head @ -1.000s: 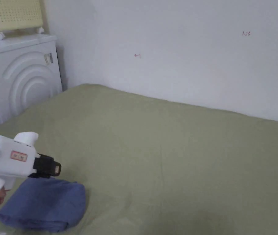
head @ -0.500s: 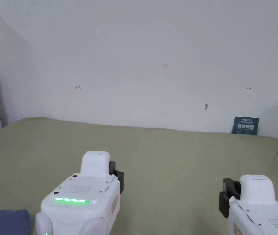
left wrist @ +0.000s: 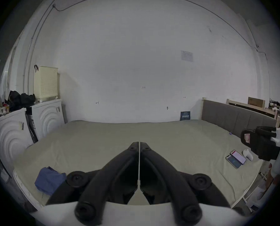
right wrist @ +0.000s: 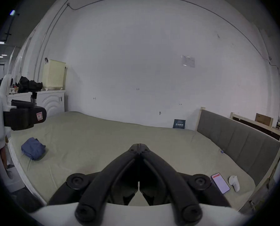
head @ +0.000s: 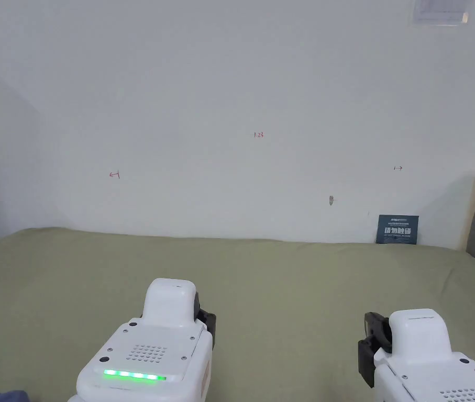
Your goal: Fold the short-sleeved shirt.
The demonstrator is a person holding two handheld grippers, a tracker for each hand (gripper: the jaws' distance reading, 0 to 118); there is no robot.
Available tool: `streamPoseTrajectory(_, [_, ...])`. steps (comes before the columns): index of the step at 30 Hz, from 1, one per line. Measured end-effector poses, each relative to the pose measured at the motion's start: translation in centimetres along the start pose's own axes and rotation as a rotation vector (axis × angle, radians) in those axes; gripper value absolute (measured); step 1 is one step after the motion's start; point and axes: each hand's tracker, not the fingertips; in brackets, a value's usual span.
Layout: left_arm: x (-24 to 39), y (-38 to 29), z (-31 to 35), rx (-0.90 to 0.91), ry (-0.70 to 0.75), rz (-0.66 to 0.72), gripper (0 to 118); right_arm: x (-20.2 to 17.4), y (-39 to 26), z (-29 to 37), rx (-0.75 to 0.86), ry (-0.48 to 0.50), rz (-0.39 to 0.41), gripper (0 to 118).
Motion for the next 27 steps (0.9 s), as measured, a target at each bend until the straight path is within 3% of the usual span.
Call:
streamPoseTrajectory(2, [-0.1,0.1,0.0,0.002,-0.017,0.005,4,0.1,0.2,0.0,0.006,-0.007,-0.005,0])
streamPoseTrajectory(4, [0.1,0.2,0.0,-0.002,-0.010,0.011,16,0.3,0.5,0.1,0.016,-0.012,-0.008,3])
streamPoseTrajectory(5, [0.2,0.2,0.0,0.001,-0.006,0.016,34,0.3,0.8,0.1,0.017,-0.018,-0.014,19])
streamPoseTrajectory(6, [0.1,0.2,-0.2,0.005,0.005,0.017,77,0.4,0.9,0.0,0.012,-0.032,-0.024,66])
streamPoseTrajectory(7, [0.3,0.2,-0.3,0.012,0.043,0.018,107,0.4,1.1,0.0,0.013,-0.037,-0.032,107])
streamPoseTrajectory(8, [0.4,0.3,-0.7,0.003,0.047,0.012,116,0.4,1.3,-0.2,0.012,-0.045,-0.045,116])
streamPoseTrajectory(9, [0.4,0.3,-0.5,0.014,0.044,0.013,116,0.4,1.0,0.7,0.141,-0.084,-0.063,117])
streamPoseTrajectory(10, [0.3,0.2,-0.4,0.026,0.055,0.011,116,0.0,0.5,1.1,0.060,-0.068,-0.053,118])
streamPoseTrajectory(19, [-0.2,0.6,0.7,0.076,0.030,0.052,116,0.8,1.4,1.0,0.035,-0.068,-0.045,118])
streamPoseTrajectory(23, [0.1,1.6,0.9,-0.089,-0.027,-0.027,115,0.5,1.4,1.0,0.025,-0.061,-0.044,118])
streamPoseTrajectory(27, [0.8,1.4,1.4,-0.056,0.035,-0.078,115,0.4,1.5,1.0,0.018,-0.053,-0.045,118])
